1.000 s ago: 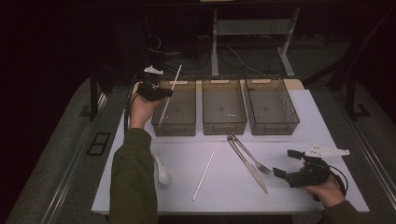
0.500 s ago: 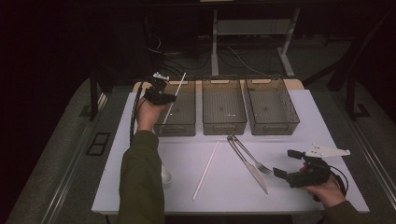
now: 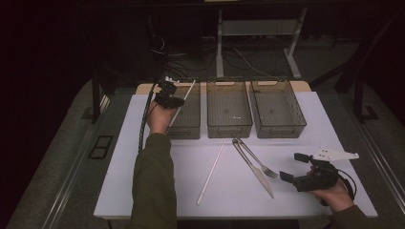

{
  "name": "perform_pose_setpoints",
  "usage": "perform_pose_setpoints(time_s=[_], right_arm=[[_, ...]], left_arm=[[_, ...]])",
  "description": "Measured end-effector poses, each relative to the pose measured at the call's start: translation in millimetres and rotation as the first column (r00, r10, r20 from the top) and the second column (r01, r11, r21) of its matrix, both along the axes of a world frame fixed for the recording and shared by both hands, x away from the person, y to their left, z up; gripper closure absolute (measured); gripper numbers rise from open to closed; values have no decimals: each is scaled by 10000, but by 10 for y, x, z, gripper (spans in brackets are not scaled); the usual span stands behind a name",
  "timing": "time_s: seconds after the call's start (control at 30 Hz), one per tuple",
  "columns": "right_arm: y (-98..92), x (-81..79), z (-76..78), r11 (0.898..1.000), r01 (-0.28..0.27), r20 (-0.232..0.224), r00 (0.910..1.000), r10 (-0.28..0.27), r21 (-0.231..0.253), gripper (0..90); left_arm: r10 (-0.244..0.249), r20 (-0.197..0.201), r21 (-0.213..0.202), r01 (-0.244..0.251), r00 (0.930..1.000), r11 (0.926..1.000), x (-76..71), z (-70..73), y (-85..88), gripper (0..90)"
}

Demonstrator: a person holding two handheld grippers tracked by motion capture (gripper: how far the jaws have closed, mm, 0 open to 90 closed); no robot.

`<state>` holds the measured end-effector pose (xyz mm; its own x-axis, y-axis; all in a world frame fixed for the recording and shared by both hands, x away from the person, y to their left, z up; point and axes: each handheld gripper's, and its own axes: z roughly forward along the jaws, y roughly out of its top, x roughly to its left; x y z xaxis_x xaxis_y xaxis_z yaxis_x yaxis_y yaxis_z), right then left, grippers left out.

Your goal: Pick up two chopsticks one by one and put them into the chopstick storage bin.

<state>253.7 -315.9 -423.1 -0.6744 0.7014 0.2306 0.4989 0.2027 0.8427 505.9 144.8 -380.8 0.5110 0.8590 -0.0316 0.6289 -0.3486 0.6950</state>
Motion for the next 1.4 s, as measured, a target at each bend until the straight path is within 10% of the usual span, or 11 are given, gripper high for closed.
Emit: perform_pose_setpoints(time_s=[0.33,0.77,1.4], right_arm=[[3,-4,2,10000,13,40,10000,-13,34,10],[-7,-28,4,9999,111,24,9999,-111,-53,10],[-1,-38,-18,9999,60,73,10000,-59,-125,10]], left_arm=[[-448,222,-285,454,9987,9986,-121,227,56,452],[-1706,532,-816,1746,9839,9813,-778,697,-69,145],[-2527,486,-1354,2570,9663,9569,-1644,95,-235,0]])
